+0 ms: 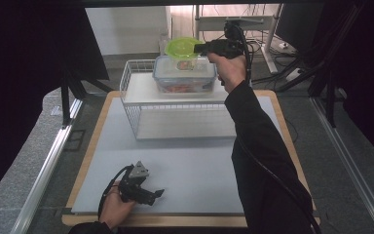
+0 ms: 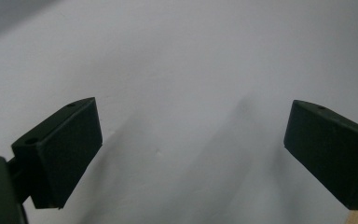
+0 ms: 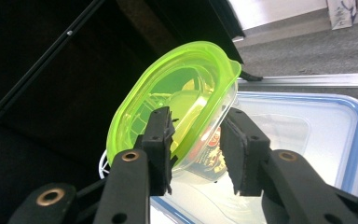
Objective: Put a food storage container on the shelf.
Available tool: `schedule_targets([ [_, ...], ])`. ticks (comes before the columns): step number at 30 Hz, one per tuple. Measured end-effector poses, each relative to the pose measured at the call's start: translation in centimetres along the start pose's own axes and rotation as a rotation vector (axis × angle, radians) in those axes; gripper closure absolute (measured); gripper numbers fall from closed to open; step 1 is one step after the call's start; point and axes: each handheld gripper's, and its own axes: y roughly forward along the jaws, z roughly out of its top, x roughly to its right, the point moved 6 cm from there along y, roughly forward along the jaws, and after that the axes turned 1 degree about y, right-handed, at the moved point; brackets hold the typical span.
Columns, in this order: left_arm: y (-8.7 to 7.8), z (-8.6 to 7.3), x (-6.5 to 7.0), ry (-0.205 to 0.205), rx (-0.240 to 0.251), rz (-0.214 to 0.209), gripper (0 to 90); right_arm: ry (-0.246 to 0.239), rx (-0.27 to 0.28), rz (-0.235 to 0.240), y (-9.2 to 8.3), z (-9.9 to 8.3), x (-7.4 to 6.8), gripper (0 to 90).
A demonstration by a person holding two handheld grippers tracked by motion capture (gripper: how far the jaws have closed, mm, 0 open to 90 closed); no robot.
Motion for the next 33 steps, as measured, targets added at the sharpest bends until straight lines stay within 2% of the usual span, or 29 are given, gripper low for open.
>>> schedule_targets([
  [7, 0.1, 0.0, 0.1, 0.003, -0.007, -0.002, 3.9, -0.008, 0.020, -0.025, 0.0, 0.1, 0.2, 57.8],
  [14, 0.2, -0.1, 0.1, 0.006, -0.010, -0.003, 3.9, -0.015, 0.041, -0.038, 0.0, 0.1, 0.4, 45.5],
  [19, 0.2, 0.0, 0.1, 0.005, -0.009, -0.004, 3.9, -0.033, 0.042, -0.025, 0.1, 0.0, 0.5, 33.6],
  [23, 0.1, 0.0, 0.1, 0.000, -0.004, -0.005, 3.9, -0.032, 0.033, 0.011, -0.1, -0.2, 0.5, 26.3],
  [26, 0.1, 0.0, 0.1, -0.003, -0.001, -0.008, 3.9, -0.054, 0.044, 0.037, -0.4, -0.3, 0.4, 20.7],
  [33, 0.1, 0.1, 0.2, -0.012, 0.002, -0.010, 3.9, -0.113, 0.042, 0.075, -1.3, -0.9, 0.3, 14.3],
])
